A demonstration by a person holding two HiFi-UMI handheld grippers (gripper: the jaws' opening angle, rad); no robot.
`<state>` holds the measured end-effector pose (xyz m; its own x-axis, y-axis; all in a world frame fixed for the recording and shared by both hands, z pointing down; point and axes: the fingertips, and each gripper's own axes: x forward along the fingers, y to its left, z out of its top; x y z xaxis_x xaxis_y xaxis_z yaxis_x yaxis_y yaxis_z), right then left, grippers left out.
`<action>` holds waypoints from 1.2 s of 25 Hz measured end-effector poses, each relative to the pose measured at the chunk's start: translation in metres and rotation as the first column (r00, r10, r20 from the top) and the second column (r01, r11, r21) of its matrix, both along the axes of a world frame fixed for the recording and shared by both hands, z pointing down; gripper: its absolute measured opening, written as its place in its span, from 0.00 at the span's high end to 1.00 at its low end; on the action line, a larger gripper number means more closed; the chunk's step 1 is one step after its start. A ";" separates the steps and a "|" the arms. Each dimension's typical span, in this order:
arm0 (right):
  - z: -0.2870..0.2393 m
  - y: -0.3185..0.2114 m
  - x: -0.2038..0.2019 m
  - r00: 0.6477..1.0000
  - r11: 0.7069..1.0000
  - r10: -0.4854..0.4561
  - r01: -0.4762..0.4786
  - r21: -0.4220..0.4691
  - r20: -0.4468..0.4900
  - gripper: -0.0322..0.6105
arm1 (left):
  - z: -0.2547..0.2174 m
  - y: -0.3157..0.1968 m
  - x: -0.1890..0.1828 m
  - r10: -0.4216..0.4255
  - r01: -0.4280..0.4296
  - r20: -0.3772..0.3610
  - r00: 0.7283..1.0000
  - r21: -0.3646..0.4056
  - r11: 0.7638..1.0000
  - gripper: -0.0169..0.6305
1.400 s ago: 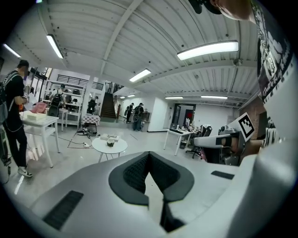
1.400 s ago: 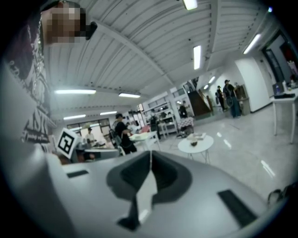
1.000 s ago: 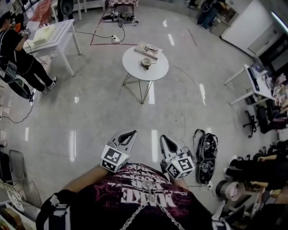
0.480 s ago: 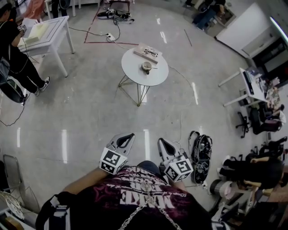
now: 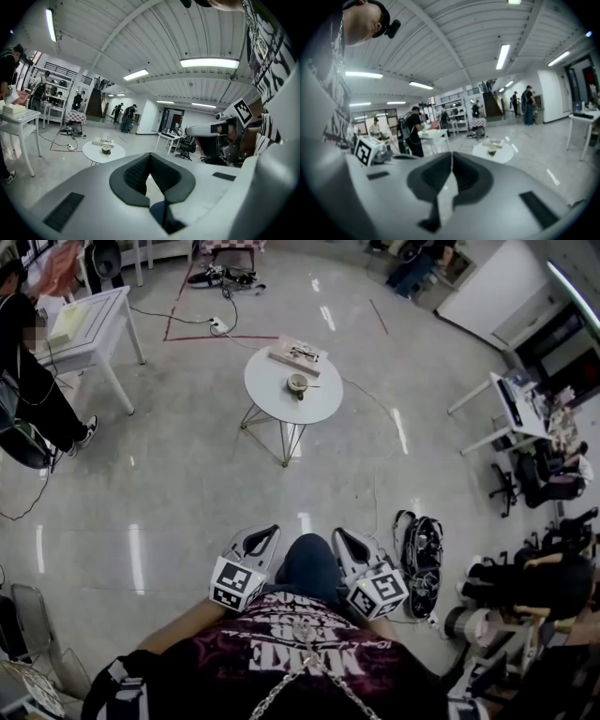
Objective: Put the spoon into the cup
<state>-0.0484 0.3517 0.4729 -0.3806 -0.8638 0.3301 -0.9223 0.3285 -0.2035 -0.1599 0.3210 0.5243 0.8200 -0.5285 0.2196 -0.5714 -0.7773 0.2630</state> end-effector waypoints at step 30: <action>0.025 -0.114 0.071 0.982 0.993 -0.120 0.119 0.017 0.142 0.89 | -0.008 -0.112 0.083 -0.074 0.072 0.089 0.993 0.030 0.997 0.93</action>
<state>0.0228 0.2376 0.4976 -0.5240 -0.8117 0.2579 -0.8379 0.4371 -0.3270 -0.0773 0.2091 0.5164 0.7567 -0.5926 0.2762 -0.6472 -0.7388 0.1878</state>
